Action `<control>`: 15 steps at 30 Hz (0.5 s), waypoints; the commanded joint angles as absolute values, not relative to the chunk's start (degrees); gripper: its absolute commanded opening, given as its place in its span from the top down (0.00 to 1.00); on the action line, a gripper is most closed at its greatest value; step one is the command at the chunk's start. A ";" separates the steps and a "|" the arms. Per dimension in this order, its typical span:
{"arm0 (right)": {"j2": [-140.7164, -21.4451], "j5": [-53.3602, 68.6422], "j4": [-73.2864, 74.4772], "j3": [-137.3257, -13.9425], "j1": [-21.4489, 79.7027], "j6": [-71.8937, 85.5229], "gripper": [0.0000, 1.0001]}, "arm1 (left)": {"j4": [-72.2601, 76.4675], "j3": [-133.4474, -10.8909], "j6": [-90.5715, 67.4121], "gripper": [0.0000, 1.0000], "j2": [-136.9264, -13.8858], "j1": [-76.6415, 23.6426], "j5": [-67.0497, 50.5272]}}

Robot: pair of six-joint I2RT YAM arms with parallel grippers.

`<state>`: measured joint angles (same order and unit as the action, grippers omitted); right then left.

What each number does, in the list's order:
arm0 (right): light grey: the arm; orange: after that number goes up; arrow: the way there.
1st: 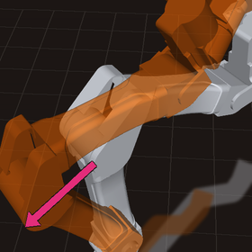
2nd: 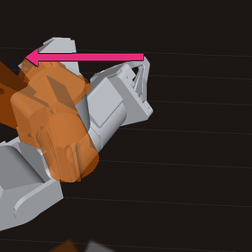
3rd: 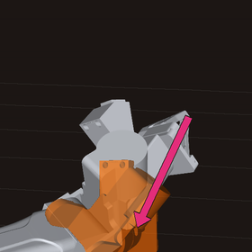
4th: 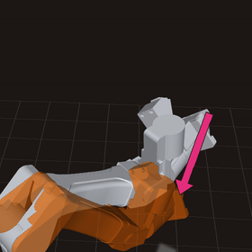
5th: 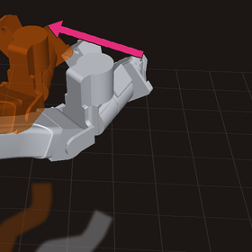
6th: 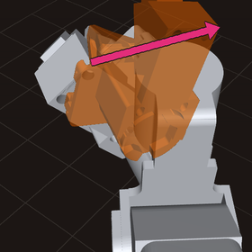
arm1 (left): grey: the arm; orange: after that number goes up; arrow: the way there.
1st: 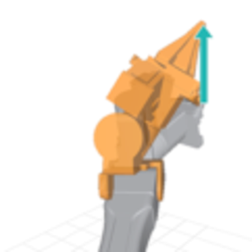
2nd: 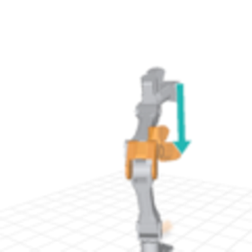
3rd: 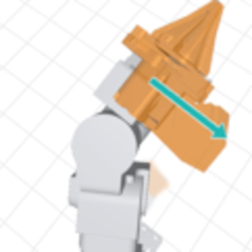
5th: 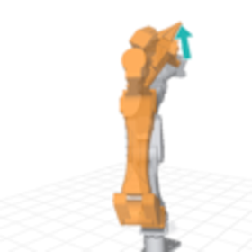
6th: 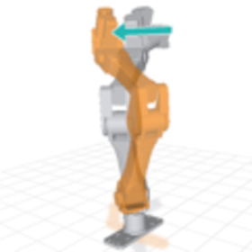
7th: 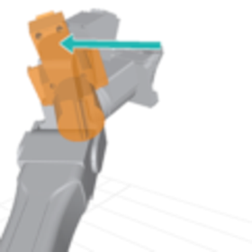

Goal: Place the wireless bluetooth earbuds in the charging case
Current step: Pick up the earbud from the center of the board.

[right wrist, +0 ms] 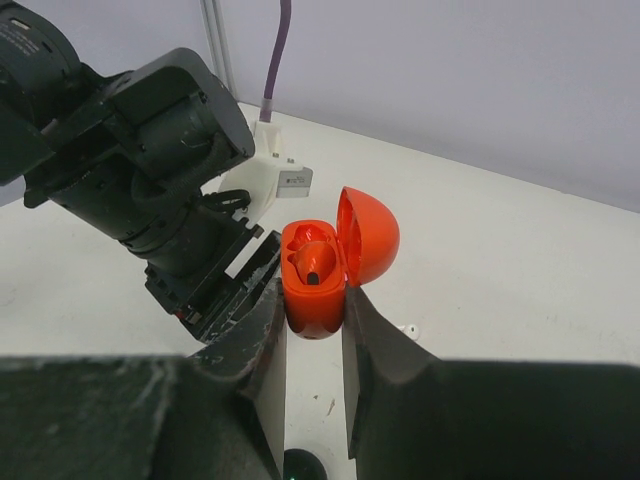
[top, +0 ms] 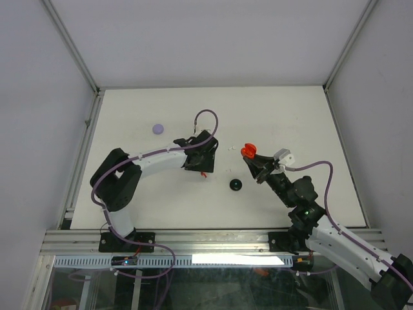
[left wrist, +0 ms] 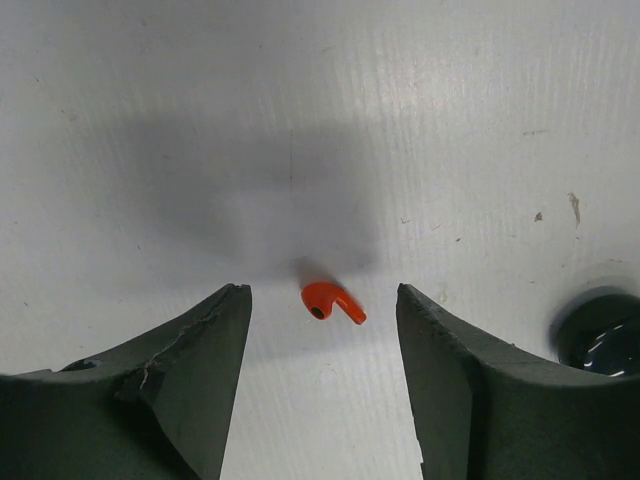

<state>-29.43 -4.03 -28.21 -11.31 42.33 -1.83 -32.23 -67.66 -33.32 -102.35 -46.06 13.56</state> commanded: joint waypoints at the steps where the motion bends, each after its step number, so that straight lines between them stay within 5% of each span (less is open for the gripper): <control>1: -28.81 -3.79 -30.67 -11.31 42.47 -1.41 1.00 | -33.54 -68.18 -34.30 0.38 -103.43 -47.64 16.12; 15: -29.17 -3.42 -31.11 -11.41 42.50 -1.23 1.00 | -37.04 -67.45 -33.16 0.47 -104.21 -49.48 19.25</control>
